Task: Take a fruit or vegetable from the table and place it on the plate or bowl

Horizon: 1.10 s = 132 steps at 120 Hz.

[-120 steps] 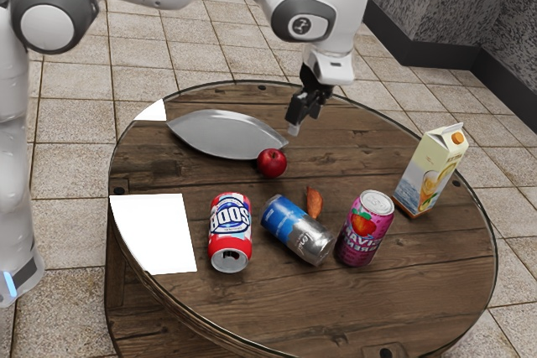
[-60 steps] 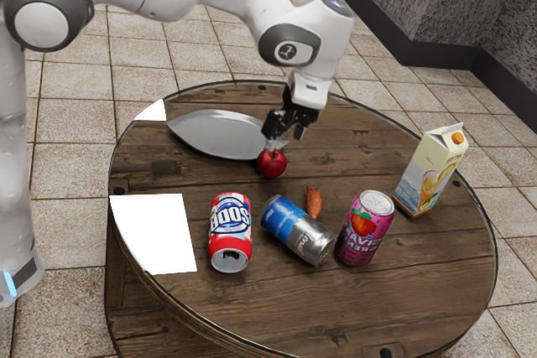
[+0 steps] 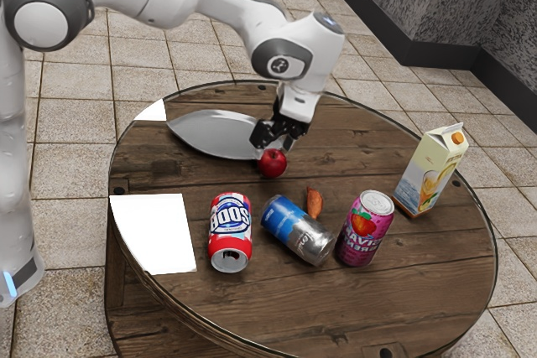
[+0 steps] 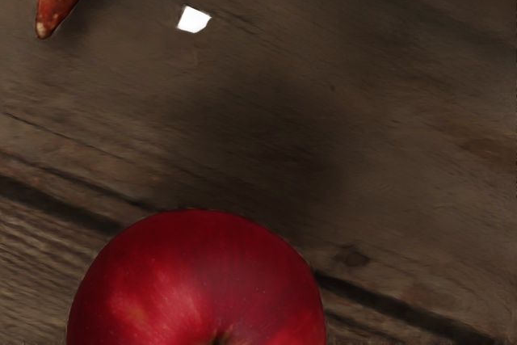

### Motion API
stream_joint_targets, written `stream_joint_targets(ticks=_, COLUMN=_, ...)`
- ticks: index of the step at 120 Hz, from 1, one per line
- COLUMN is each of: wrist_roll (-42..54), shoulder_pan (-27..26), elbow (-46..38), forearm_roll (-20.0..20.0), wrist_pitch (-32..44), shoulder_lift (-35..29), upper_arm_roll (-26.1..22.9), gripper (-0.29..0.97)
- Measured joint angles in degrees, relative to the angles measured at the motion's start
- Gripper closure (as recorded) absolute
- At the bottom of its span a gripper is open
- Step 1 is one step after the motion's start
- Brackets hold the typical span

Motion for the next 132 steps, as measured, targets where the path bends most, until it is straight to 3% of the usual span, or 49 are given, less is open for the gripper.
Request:
stream_joint_targets(ticks=91, wrist_roll=2.4, shoulder_pan=0.7, elbow=-1.8, forearm_roll=0.1, wrist_pitch=4.1, shoulder_lift=4.2, upper_arm_roll=0.2, gripper=0.00)
stream_joint_targets(ticks=112, wrist_roll=2.3, shoulder_pan=0.3, elbow=-1.8, forearm_roll=0.0, wrist_pitch=4.5, shoulder_lift=4.7, upper_arm_roll=0.0, gripper=0.32)
stream_joint_targets(ticks=132, wrist_roll=2.1, shoulder_pan=0.4, elbow=-1.8, forearm_roll=0.2, wrist_pitch=5.1, shoulder_lift=4.8, upper_arm_roll=0.0, gripper=0.48)
